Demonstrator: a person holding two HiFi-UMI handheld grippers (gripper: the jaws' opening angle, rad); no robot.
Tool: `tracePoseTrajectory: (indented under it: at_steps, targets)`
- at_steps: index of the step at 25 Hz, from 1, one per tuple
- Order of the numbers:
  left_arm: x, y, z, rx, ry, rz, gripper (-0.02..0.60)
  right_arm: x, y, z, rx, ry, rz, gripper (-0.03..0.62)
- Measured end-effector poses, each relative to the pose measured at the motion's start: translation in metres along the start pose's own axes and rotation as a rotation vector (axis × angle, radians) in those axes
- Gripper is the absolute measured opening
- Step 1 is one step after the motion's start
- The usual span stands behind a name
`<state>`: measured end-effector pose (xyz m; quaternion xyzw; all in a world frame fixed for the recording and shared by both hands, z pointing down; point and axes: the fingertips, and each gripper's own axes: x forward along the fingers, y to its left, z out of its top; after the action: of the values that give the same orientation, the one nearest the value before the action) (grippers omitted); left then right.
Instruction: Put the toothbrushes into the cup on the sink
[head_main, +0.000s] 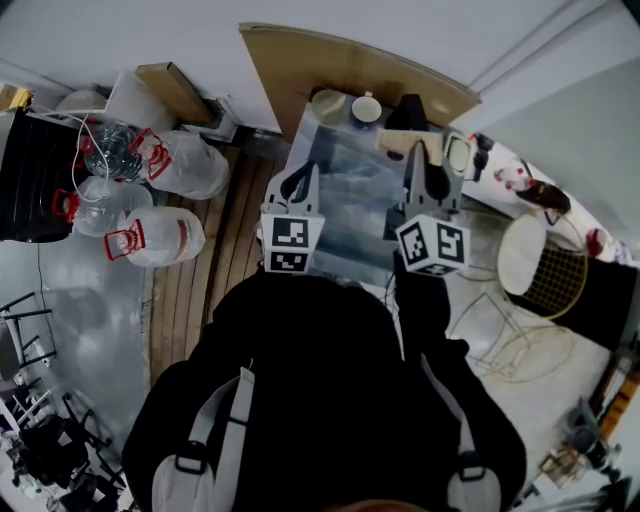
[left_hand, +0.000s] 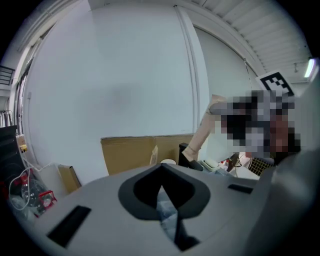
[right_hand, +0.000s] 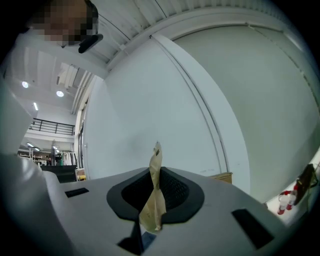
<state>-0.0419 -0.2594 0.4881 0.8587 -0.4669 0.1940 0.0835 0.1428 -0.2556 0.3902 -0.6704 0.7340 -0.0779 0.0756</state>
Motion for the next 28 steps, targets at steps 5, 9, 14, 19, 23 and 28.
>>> tracePoseTrajectory:
  at_steps: [5,9,14,19,23,28]
  targets:
    - [-0.02,0.005,-0.005,-0.029,-0.013,0.028,0.002,0.031,0.001,-0.001,0.005,-0.024,-0.004,0.035]
    - [-0.032,0.011,-0.009,-0.055,-0.014,0.049,0.002,0.058,0.0,-0.015,0.005,-0.01,-0.014,0.035]
    - [-0.042,0.017,-0.017,-0.122,0.001,0.066,0.002,0.088,-0.011,-0.029,0.03,0.007,-0.059,0.035]
    - [-0.05,0.022,-0.022,-0.128,0.008,0.076,0.002,0.113,-0.02,-0.048,0.034,0.042,-0.091,0.035]
    - [-0.054,0.029,-0.027,-0.142,0.012,0.091,0.002,0.125,-0.017,-0.072,-0.004,0.087,-0.093,0.035]
    - [-0.057,0.032,-0.032,-0.139,0.016,0.095,0.002,0.127,-0.013,-0.101,-0.066,0.144,-0.109,0.035]
